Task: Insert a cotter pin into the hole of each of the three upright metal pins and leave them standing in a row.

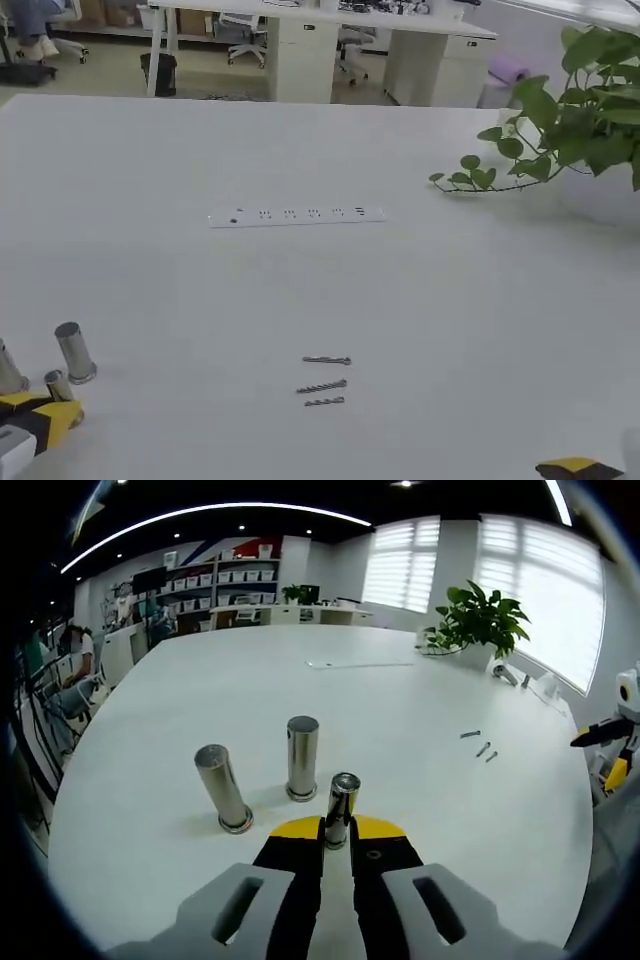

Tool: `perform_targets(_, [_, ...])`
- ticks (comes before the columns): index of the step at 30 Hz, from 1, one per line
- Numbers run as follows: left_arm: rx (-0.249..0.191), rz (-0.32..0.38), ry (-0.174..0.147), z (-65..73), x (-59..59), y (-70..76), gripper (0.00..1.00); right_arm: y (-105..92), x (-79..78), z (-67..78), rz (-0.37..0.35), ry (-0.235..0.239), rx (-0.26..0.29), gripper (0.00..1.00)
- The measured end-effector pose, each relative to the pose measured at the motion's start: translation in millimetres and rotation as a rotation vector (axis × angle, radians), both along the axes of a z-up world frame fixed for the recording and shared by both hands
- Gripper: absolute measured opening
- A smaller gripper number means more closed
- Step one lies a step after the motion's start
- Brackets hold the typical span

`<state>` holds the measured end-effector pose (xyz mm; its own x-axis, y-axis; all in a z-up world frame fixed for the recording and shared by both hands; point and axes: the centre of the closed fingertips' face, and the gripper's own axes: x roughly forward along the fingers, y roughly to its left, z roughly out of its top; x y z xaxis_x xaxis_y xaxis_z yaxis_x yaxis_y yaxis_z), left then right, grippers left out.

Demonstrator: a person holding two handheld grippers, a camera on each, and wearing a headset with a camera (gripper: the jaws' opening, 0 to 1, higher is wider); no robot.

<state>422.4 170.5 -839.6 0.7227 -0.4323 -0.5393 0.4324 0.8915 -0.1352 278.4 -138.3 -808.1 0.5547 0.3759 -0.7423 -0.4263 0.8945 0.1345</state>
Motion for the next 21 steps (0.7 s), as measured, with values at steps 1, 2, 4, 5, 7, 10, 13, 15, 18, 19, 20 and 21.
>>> perform_targets(1, [-0.001,-0.002,-0.001,0.0,0.3,-0.5,0.08,0.9,-0.1,0.1,0.004,0.001,0.000,0.93])
perform_targets(2, [-0.001,-0.005,-0.002,0.1,0.2,-0.6,0.08,1.4,-0.3,0.1,0.006,0.002,0.000,0.93])
perform_targets(4, [0.001,-0.013,-0.004,0.2,0.3,-0.9,0.08,2.0,-0.4,0.1,0.010,0.001,0.000,0.93])
perform_targets(5, [-0.003,-0.020,-0.002,0.2,0.1,-1.4,0.08,2.4,-0.3,0.2,0.011,0.002,0.001,0.93])
perform_targets(7, [-0.007,-0.041,-0.027,3.9,1.2,-3.1,0.07,2.9,-0.3,0.1,0.012,0.003,0.003,0.92])
perform_targets(10, [0.023,-0.079,-0.046,8.0,-1.4,-4.6,0.07,3.2,-0.7,-0.2,0.013,0.004,0.003,0.92])
perform_targets(13, [0.040,-0.129,-0.067,13.1,-5.1,-8.5,0.07,3.8,-1.2,-0.9,0.014,0.004,0.003,0.92])
perform_targets(15, [0.041,-0.152,-0.079,18.0,-9.0,-12.0,0.07,4.8,-1.6,-0.8,0.018,0.003,0.004,0.92])
perform_targets(18, [0.053,-0.199,-0.088,23.0,-15.9,-18.1,0.07,6.5,-0.8,-0.3,0.021,-0.001,0.006,0.92])
perform_targets(19, [0.067,-0.215,-0.087,23.6,-18.2,-19.8,0.07,7.1,-0.3,0.0,0.022,-0.003,0.008,0.92])
perform_targets(20, [0.068,-0.228,-0.081,25.0,-21.6,-22.6,0.07,7.7,0.0,0.2,0.023,-0.004,0.010,0.92])
perform_targets(21, [0.065,-0.237,-0.080,26.5,-23.5,-24.8,0.07,8.2,0.2,0.4,0.024,-0.005,0.013,0.92])
